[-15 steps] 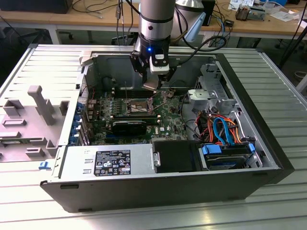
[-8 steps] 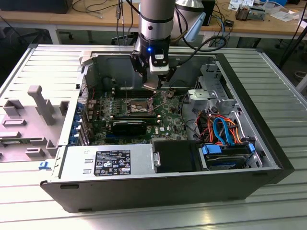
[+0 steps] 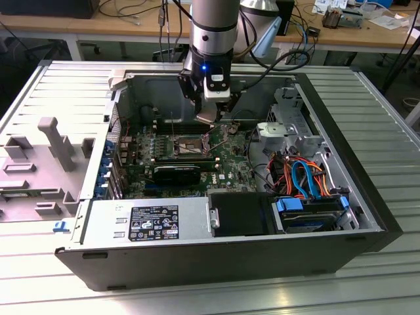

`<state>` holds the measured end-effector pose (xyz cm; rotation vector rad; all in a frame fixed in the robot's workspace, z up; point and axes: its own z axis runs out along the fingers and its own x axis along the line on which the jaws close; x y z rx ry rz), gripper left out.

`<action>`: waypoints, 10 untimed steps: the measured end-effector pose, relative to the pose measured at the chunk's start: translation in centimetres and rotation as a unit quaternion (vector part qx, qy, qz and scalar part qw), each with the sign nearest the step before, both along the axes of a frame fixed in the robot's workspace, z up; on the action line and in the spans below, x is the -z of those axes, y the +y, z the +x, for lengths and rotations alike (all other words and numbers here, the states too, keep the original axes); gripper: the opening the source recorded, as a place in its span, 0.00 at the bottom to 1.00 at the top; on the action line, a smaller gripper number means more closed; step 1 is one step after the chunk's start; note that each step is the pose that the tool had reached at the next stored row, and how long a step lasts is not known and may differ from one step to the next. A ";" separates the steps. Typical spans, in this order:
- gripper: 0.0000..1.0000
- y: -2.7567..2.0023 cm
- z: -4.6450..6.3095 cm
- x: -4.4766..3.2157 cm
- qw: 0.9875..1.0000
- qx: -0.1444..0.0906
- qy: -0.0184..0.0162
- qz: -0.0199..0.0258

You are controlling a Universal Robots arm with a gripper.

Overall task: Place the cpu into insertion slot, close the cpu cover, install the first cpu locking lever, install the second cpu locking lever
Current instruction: 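Place the cpu into insertion slot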

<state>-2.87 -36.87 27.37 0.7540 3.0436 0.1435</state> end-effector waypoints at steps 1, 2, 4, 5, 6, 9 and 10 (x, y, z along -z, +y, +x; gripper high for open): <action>0.55 0.00 0.0 0.00 1.000 0.001 0.000 0.000; 0.55 0.00 0.0 0.00 1.000 0.002 0.000 0.000; 0.55 0.00 0.0 0.00 1.000 0.004 0.000 0.000; 0.55 -0.01 0.0 0.00 1.000 0.005 0.000 0.000; 0.55 -0.01 0.0 0.01 1.000 0.005 0.000 0.000; 0.55 -0.01 0.0 0.01 1.000 0.008 0.000 0.000; 0.55 -0.01 0.0 0.01 1.000 0.009 0.000 0.000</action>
